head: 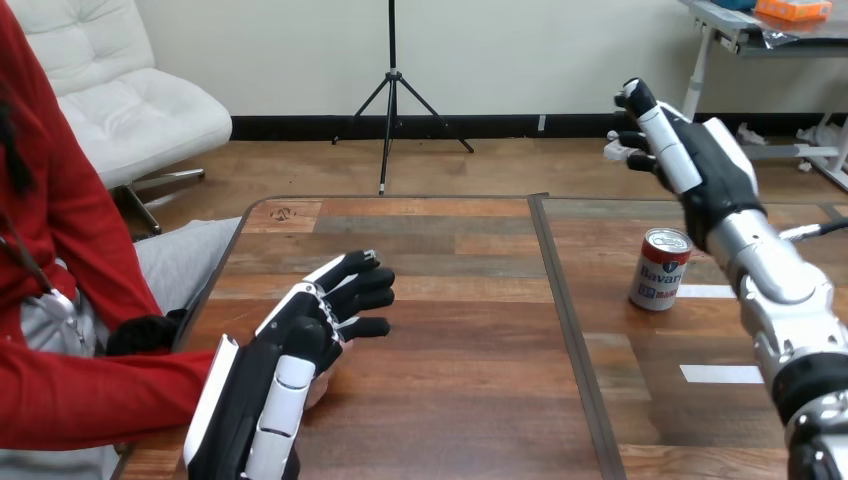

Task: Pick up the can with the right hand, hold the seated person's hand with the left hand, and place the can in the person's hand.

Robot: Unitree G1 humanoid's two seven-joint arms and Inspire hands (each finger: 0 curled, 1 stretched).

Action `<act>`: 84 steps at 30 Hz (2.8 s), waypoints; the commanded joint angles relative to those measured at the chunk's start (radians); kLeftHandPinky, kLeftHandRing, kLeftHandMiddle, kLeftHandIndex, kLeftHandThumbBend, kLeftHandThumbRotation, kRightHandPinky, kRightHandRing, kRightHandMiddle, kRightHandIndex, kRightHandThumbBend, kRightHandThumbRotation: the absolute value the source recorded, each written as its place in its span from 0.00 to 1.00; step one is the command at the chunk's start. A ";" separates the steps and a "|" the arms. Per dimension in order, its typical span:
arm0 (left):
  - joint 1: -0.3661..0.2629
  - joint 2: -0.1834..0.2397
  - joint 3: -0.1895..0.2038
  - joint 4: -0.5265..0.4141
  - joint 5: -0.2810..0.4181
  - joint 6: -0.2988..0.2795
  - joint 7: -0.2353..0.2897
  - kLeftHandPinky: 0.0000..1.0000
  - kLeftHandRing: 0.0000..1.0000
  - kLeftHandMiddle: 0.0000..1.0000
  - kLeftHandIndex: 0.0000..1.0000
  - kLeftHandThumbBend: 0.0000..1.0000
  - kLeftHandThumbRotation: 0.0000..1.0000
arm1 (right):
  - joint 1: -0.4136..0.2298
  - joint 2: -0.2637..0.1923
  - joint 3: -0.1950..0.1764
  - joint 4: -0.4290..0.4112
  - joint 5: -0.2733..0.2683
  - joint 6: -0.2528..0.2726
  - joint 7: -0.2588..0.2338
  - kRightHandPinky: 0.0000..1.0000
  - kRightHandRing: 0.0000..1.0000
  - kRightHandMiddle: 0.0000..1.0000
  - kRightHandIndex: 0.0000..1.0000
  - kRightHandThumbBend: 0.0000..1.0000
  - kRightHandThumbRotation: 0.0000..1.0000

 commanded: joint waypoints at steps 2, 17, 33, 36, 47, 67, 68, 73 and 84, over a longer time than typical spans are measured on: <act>-0.086 -0.017 0.015 -0.010 0.004 -0.041 -0.008 0.70 0.78 0.79 0.80 0.58 1.00 | -0.180 -0.044 0.016 0.051 -0.046 -0.019 -0.048 0.89 0.91 0.91 0.91 0.85 1.00; -0.083 -0.014 0.027 -0.014 0.013 -0.043 -0.006 0.66 0.77 0.77 0.78 0.59 1.00 | -0.215 -0.062 0.058 0.094 -0.140 0.042 -0.112 0.88 0.92 0.92 0.91 0.84 1.00; -0.071 -0.014 0.027 -0.019 0.012 -0.046 -0.009 0.64 0.75 0.76 0.77 0.60 1.00 | -0.231 -0.072 0.079 0.121 -0.195 0.144 -0.134 0.87 0.92 0.92 0.91 0.84 1.00; -0.067 -0.015 0.026 -0.021 0.012 -0.044 -0.007 0.64 0.75 0.76 0.77 0.60 1.00 | -0.234 -0.077 0.096 0.124 -0.218 0.170 -0.138 0.87 0.93 0.93 0.92 0.86 1.00; -0.068 -0.017 0.022 -0.014 0.001 -0.049 -0.017 0.64 0.75 0.76 0.77 0.59 1.00 | -0.226 -0.081 0.121 0.129 -0.254 0.225 -0.166 0.84 0.92 0.94 0.94 0.93 0.89; -0.059 -0.020 0.020 -0.024 0.001 -0.050 -0.019 0.64 0.74 0.75 0.75 0.57 1.00 | -0.193 -0.072 0.135 0.141 -0.271 0.258 -0.185 0.72 0.84 0.88 0.89 1.00 0.53; -0.058 -0.020 0.020 -0.024 0.001 -0.051 -0.018 0.64 0.74 0.75 0.75 0.57 1.00 | -0.190 -0.072 0.137 0.142 -0.274 0.258 -0.188 0.72 0.84 0.88 0.89 1.00 0.52; -0.057 -0.020 0.020 -0.025 -0.003 -0.053 -0.021 0.65 0.74 0.75 0.75 0.58 1.00 | -0.184 -0.069 0.146 0.144 -0.280 0.273 -0.186 0.72 0.84 0.88 0.90 1.00 0.49; -0.049 -0.020 0.021 -0.031 -0.003 -0.047 -0.018 0.66 0.74 0.75 0.75 0.59 0.99 | -0.162 -0.063 0.169 0.144 -0.298 0.283 -0.191 0.73 0.87 0.91 0.93 1.00 0.47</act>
